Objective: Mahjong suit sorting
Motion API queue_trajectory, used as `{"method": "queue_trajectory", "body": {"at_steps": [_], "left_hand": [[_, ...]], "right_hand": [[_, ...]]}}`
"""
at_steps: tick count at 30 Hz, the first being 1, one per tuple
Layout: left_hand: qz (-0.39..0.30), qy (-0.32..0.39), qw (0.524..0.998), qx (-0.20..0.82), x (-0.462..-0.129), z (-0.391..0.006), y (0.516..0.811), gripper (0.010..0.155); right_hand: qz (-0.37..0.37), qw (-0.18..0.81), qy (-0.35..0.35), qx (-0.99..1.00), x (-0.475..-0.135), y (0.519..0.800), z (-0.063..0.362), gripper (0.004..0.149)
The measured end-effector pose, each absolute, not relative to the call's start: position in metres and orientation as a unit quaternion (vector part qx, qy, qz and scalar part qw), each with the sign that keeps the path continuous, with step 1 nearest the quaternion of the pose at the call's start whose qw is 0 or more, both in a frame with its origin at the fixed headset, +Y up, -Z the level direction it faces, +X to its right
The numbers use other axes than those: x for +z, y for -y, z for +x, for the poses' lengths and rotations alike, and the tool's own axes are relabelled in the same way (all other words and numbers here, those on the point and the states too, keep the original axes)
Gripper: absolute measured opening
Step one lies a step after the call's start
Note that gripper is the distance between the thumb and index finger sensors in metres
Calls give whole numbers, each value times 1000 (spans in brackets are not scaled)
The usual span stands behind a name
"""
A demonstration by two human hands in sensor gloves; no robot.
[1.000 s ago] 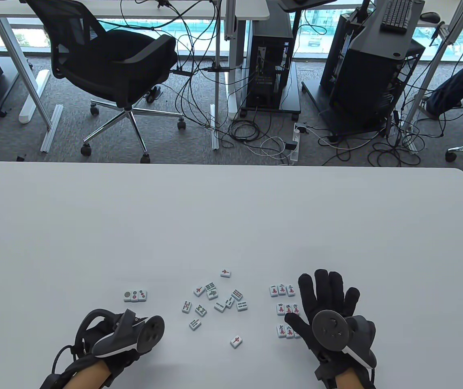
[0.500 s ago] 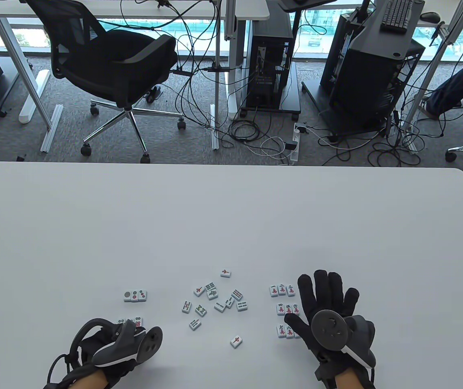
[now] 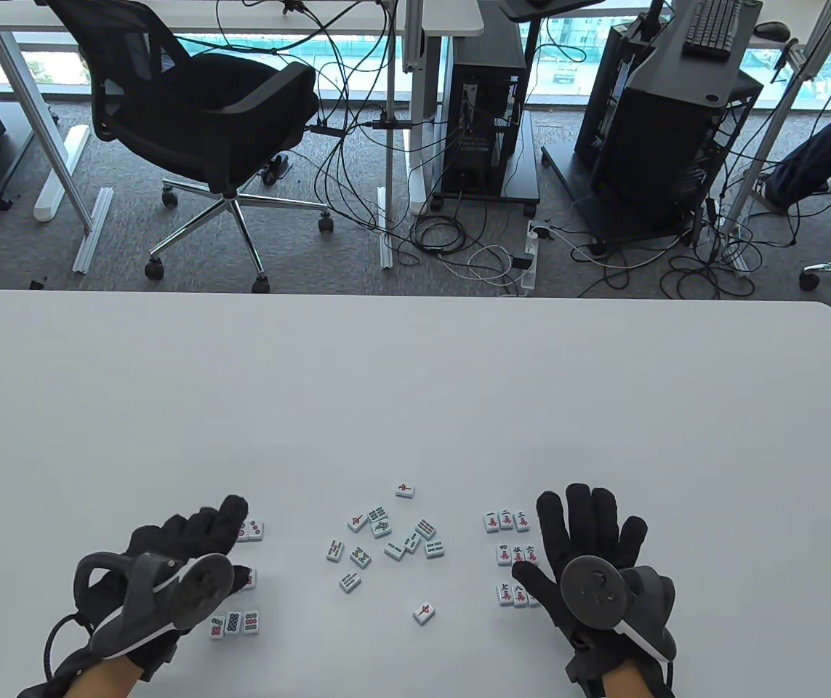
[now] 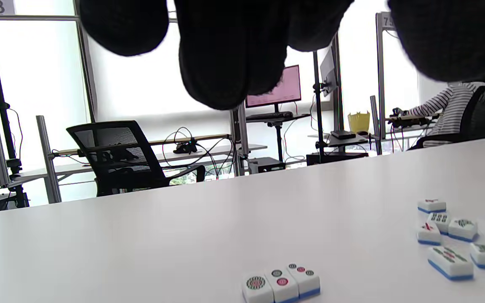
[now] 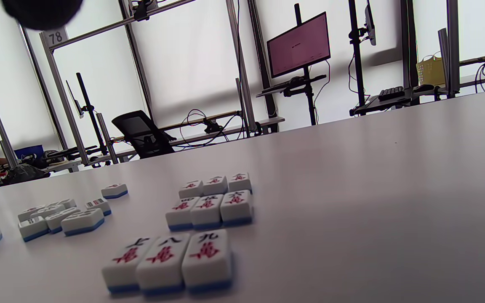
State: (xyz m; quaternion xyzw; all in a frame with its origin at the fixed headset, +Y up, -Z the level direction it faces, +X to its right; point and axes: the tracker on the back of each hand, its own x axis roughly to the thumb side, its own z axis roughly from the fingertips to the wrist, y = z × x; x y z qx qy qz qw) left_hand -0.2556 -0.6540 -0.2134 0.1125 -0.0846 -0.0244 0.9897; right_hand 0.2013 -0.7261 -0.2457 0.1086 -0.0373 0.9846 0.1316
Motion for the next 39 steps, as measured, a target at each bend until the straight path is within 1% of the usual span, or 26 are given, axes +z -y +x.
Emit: {"method": "queue_trajectory", "body": {"at_steps": [3, 5, 7, 9, 14, 16, 21, 23, 26, 30, 33, 35, 37, 39], "left_hand": [[143, 71, 987, 33, -212, -268, 648, 89], [153, 66, 985, 50, -212, -273, 649, 91], [155, 67, 983, 66, -214, -277, 657, 94], [143, 74, 984, 79, -219, -279, 667, 96], [110, 79, 988, 71, -230, -277, 694, 98], [98, 80, 990, 58, -232, -277, 701, 98], [97, 81, 991, 45, -225, -282, 711, 98], [104, 75, 990, 51, -224, -288, 709, 97], [114, 65, 987, 92, -223, -300, 707, 97], [117, 52, 984, 127, -221, -312, 705, 96], [125, 52, 981, 141, -220, -315, 702, 95], [129, 52, 979, 147, -219, -316, 701, 95], [132, 53, 978, 153, -218, -316, 700, 95], [134, 55, 977, 157, -218, -317, 699, 94]], "right_hand": [[109, 129, 37, 985, -246, 726, 201, 84], [109, 128, 36, 985, -246, 726, 201, 84], [110, 127, 36, 985, -246, 726, 201, 84], [111, 124, 36, 985, -245, 726, 200, 84], [110, 118, 36, 986, -245, 726, 199, 84], [109, 118, 37, 986, -245, 727, 199, 84], [104, 113, 39, 987, -246, 726, 193, 87], [102, 117, 52, 986, -246, 722, 190, 90], [93, 131, 102, 982, -248, 705, 183, 93], [89, 133, 124, 979, -264, 674, 166, 95], [86, 131, 118, 981, -280, 657, 143, 94], [86, 124, 103, 983, -292, 654, 120, 92], [85, 108, 84, 987, -301, 657, 100, 90], [85, 84, 53, 991, -311, 669, 71, 85]]}}
